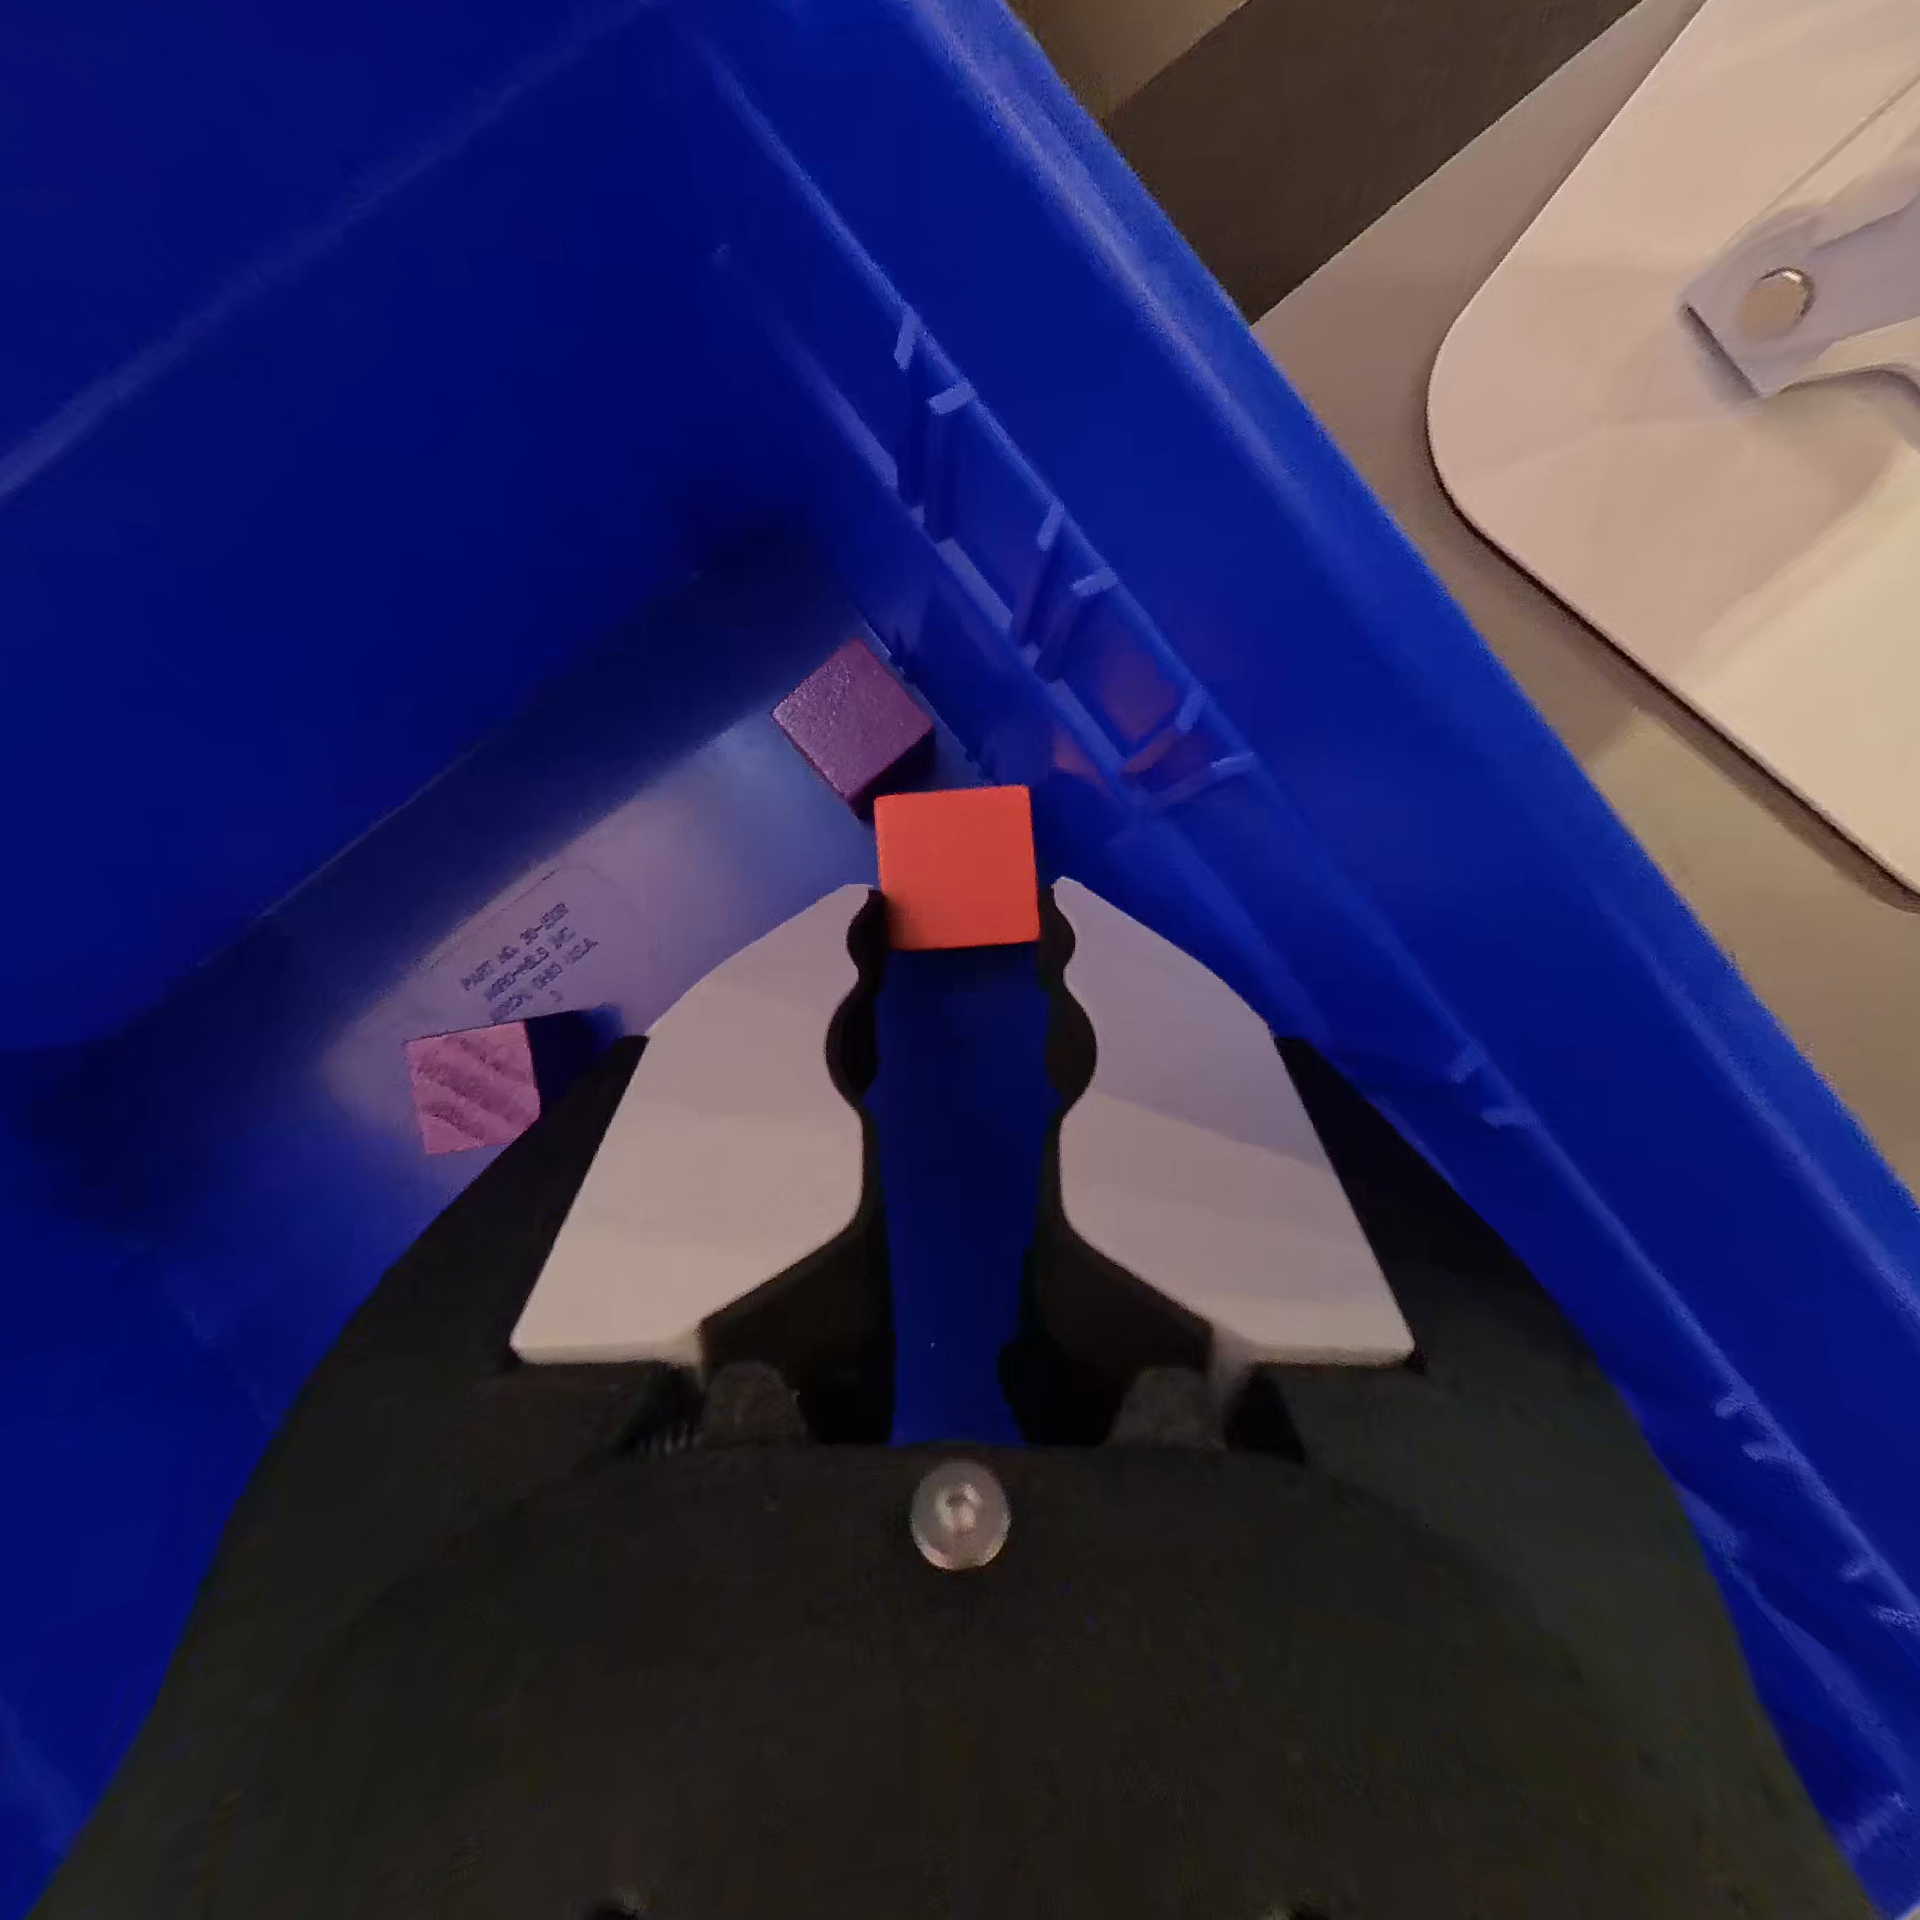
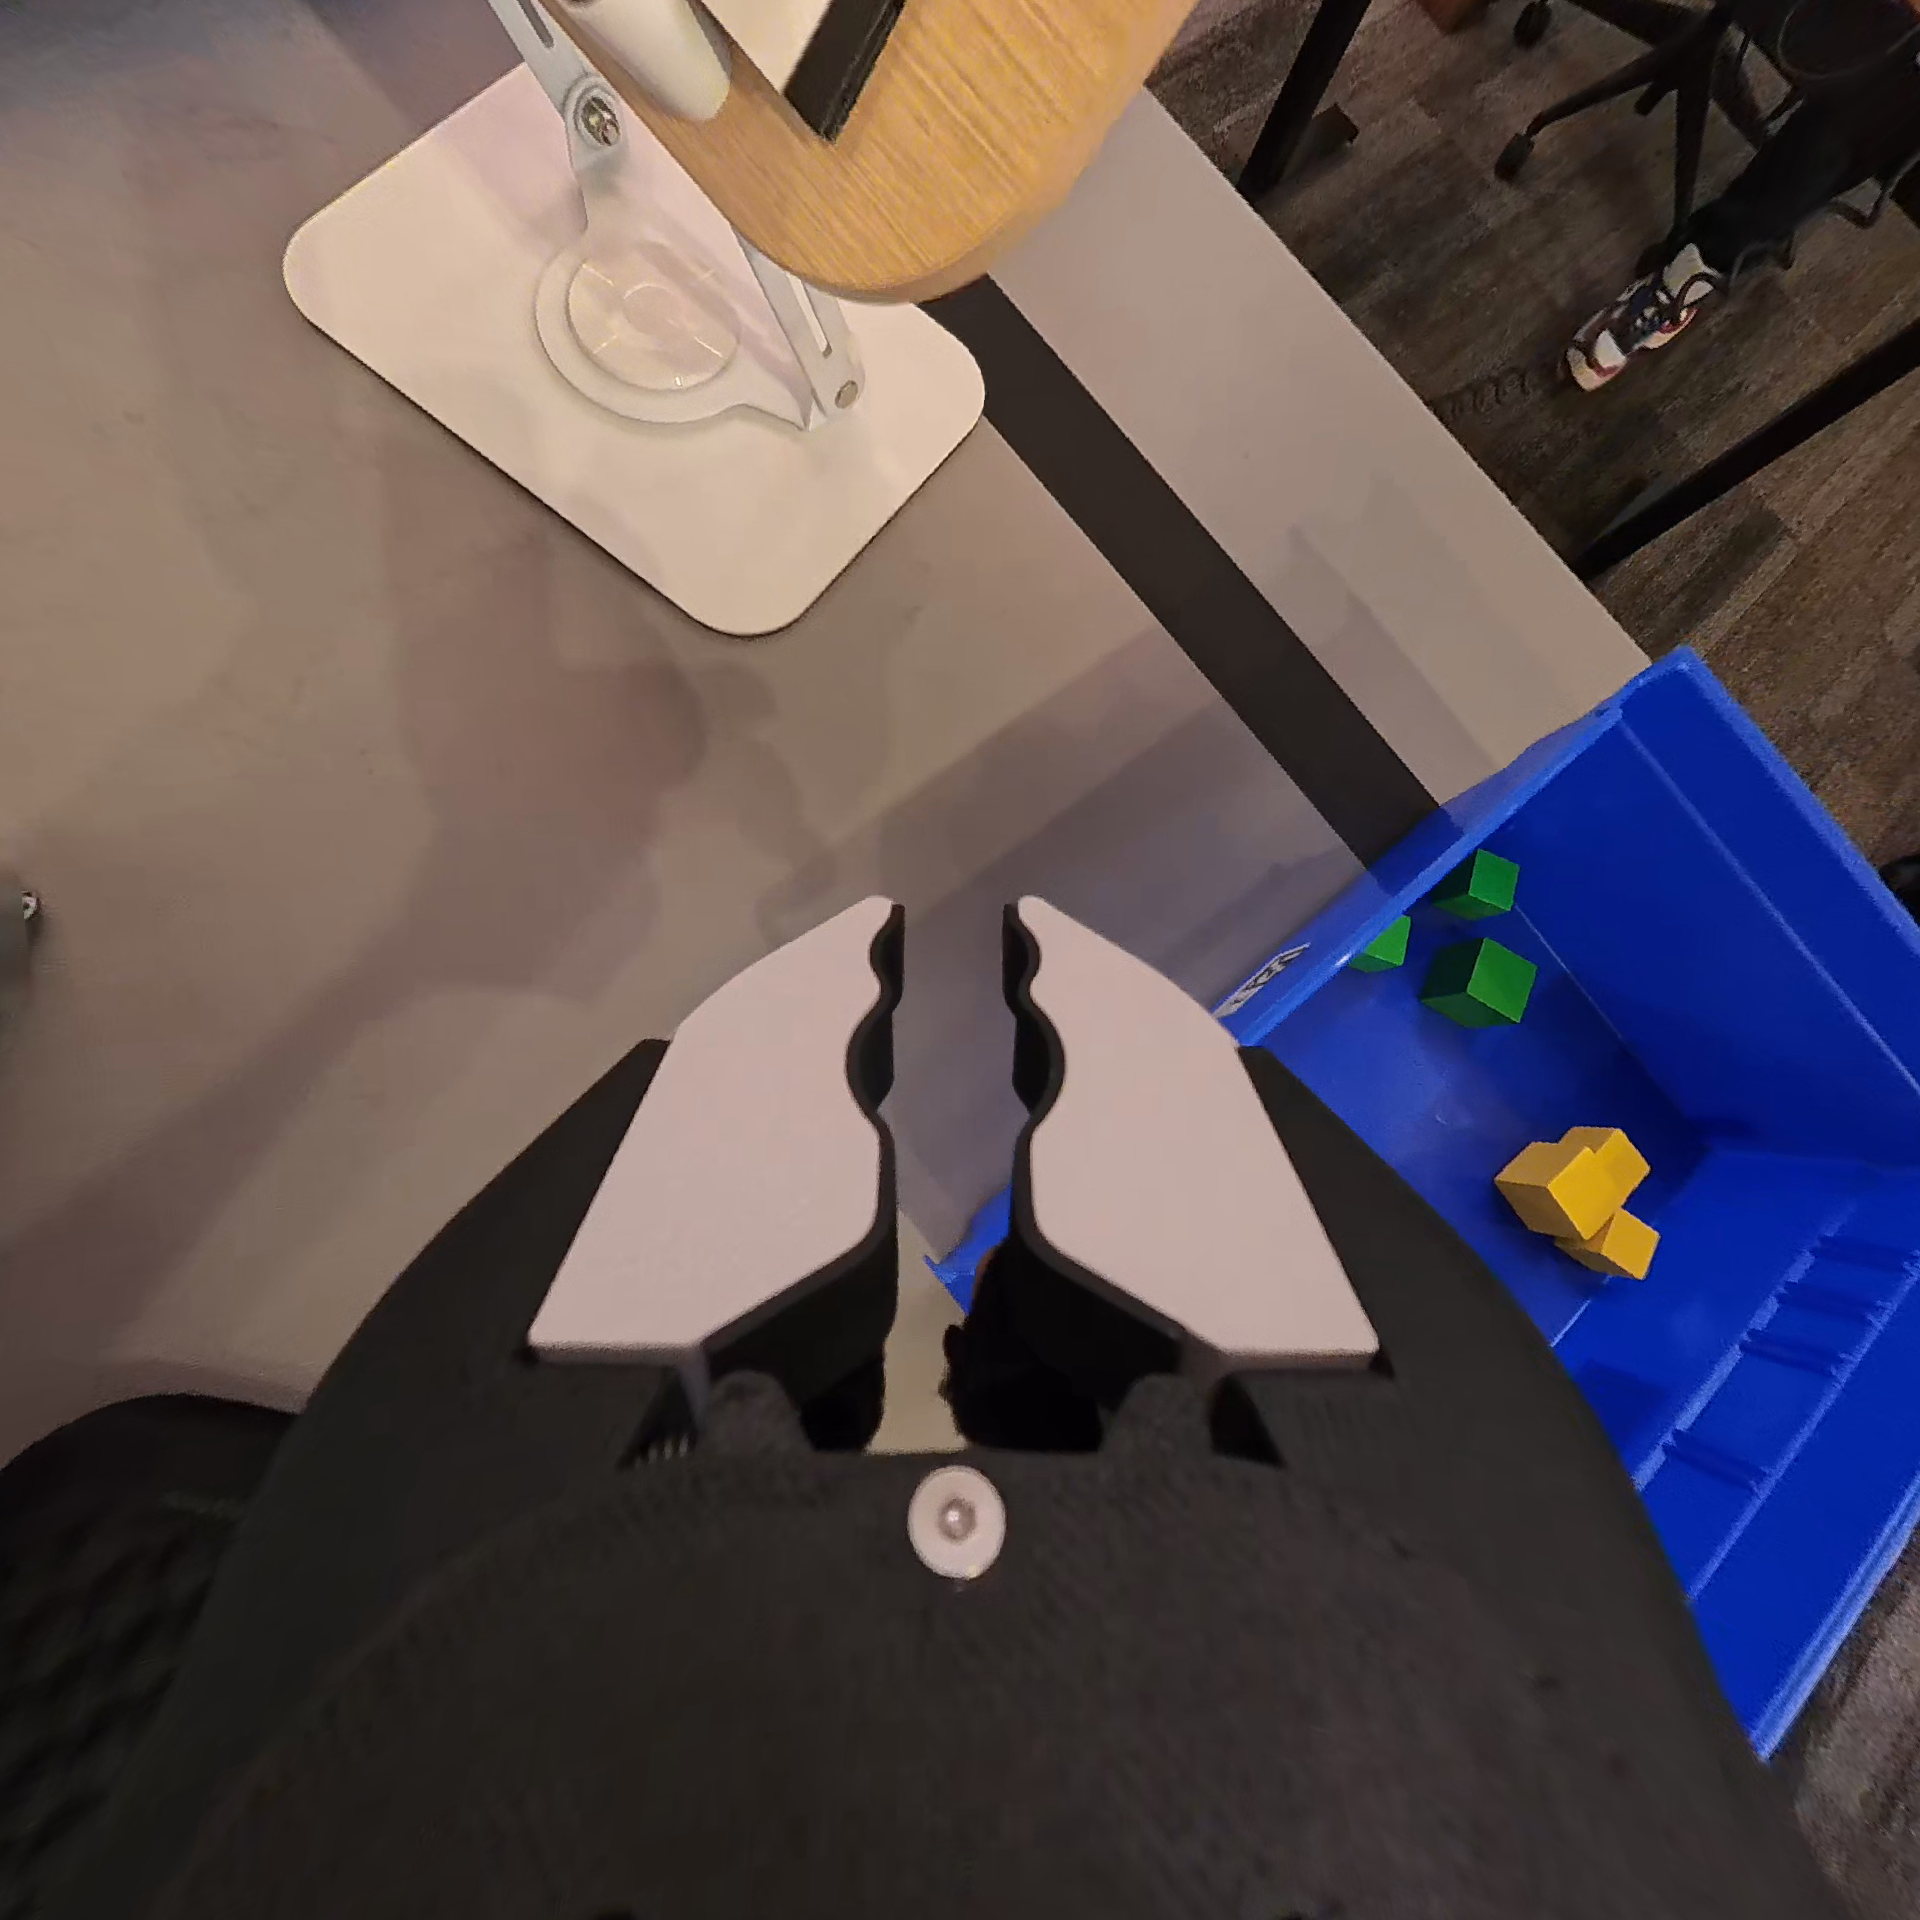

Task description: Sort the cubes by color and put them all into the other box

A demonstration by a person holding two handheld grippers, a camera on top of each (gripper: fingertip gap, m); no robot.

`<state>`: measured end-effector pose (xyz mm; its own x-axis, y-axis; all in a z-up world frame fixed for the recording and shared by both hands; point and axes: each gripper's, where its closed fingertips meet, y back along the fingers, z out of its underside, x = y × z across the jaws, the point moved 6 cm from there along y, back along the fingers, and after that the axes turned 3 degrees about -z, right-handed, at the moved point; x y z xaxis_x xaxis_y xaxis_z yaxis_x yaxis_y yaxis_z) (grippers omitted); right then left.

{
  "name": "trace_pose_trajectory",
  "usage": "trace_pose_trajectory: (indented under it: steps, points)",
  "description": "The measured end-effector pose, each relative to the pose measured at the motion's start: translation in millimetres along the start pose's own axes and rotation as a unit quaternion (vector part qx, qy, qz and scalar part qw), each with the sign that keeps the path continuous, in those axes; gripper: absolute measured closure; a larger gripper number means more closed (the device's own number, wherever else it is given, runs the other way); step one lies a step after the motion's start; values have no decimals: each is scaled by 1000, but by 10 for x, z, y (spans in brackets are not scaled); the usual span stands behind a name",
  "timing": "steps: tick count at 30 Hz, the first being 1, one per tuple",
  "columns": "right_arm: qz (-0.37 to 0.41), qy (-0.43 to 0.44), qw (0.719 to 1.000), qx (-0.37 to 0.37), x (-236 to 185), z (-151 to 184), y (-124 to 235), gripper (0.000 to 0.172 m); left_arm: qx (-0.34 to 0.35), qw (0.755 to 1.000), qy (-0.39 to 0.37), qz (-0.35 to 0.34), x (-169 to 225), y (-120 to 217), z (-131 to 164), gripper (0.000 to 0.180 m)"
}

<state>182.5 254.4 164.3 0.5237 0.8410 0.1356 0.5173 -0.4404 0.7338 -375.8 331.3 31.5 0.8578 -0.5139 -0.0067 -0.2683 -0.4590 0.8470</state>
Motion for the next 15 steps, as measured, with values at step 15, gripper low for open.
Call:
trace_pose_trajectory:
  steps: [15]
  points:
    - [-201, 109, 940, 255, -1132, -1257, -84, 146, 167, 970, -143, 100, 1331, 1816, -444, 153]
